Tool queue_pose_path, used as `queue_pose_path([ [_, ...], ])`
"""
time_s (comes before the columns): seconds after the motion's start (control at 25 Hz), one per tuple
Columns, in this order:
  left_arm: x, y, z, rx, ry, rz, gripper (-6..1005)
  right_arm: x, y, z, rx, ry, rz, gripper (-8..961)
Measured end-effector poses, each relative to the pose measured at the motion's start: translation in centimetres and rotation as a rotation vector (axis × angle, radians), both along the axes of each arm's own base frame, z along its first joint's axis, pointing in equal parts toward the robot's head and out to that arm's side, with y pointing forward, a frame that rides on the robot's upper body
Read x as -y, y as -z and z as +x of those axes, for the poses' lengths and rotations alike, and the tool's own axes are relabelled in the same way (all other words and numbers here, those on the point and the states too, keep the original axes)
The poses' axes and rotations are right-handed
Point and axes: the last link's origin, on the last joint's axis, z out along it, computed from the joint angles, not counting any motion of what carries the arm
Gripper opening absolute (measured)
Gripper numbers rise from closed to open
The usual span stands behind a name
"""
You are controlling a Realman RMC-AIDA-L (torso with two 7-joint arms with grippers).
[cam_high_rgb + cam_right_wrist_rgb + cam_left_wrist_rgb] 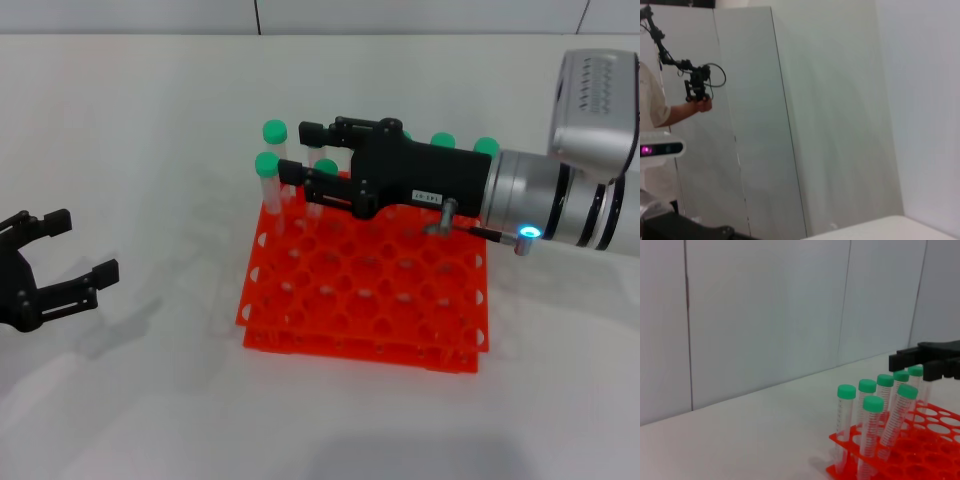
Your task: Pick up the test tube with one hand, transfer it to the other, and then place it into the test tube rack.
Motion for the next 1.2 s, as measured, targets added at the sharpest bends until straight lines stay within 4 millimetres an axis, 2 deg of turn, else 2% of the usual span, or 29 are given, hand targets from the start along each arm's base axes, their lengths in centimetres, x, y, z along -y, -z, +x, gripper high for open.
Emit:
queue_pose_path([
  [0.32, 0.0, 0.0, 0.1, 0.003, 0.004, -0.001, 894, -0.3, -1.7, 0.2, -0.037, -0.016, -0.007, 560],
  [0.68, -0.2, 0.0, 0.6, 0.017, 0.024, -0.011, 894, 1.0, -5.9, 3.8, 0.018, -0.082, -0.05, 573],
  [0.8, -0.4, -0.1, 1.3, 0.044, 0.047, -0.053, 894, 2.3, -6.9, 5.4, 0.09, -0.126, -0.09, 577],
  [1.0, -1.0, -0.8, 2.2, 0.054, 0.056, -0.208, 894, 3.8, -7.7, 6.5, 0.149, -0.158, -0.172, 584],
  [1.2, -1.7, -1.1, 3.2, 0.015, 0.087, -0.351, 894, 4.0, -8.3, 7.0, 0.158, -0.141, -0.194, 751],
])
